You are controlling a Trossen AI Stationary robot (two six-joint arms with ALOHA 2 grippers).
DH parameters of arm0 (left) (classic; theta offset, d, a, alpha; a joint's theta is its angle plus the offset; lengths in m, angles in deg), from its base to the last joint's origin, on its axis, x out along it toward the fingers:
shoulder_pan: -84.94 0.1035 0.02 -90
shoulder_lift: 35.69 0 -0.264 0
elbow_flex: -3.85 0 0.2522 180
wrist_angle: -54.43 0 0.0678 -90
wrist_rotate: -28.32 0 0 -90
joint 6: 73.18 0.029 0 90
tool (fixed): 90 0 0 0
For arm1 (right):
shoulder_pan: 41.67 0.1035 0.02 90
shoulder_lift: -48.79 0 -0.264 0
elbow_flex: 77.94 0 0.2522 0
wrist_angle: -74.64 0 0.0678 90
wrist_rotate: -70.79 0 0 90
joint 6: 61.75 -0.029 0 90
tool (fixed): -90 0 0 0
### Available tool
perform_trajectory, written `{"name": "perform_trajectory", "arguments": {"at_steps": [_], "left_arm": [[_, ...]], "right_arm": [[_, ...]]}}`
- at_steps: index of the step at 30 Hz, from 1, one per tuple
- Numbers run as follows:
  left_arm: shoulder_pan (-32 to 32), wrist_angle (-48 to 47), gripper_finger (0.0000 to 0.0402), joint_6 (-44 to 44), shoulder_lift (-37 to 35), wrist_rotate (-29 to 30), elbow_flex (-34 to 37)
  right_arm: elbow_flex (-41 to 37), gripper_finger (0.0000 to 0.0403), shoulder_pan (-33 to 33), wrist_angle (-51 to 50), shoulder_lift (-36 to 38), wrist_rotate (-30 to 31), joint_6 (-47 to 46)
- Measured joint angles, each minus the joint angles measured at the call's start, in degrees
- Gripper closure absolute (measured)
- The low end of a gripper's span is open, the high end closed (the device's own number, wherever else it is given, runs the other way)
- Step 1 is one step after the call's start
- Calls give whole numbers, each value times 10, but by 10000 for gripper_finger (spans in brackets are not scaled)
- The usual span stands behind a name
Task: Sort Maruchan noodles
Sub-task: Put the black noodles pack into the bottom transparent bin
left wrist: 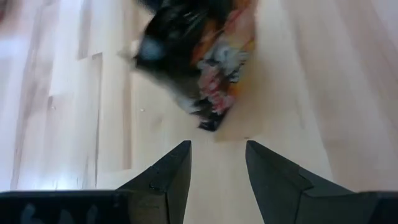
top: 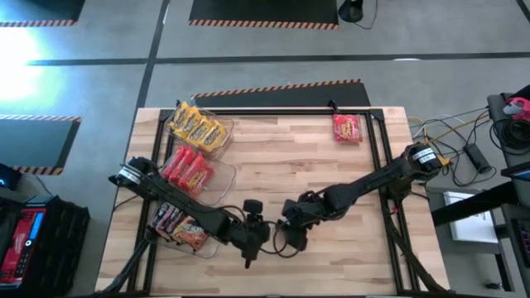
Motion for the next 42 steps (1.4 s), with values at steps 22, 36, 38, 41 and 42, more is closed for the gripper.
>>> {"name": "perform_trajectory", "arguments": {"at_steps": [22,36,38,41,42], "left_arm": [[40,415,261,-12,-257,-61,365],[64,333,195,127,-158,-171,244],[66,361,194,154,-153,-171,248],[71,436,194,188,-137,-169,254],[72,453,194,197,-127,-168,255]], "right_arm": [[-1,277,7,12,3,5,0],[-1,277,6,34,3,3,8],[-1,277,6,42,2,3,12],[-1,277,4,48,2,3,26],[-1,277,3,52,2,3,35]]}}
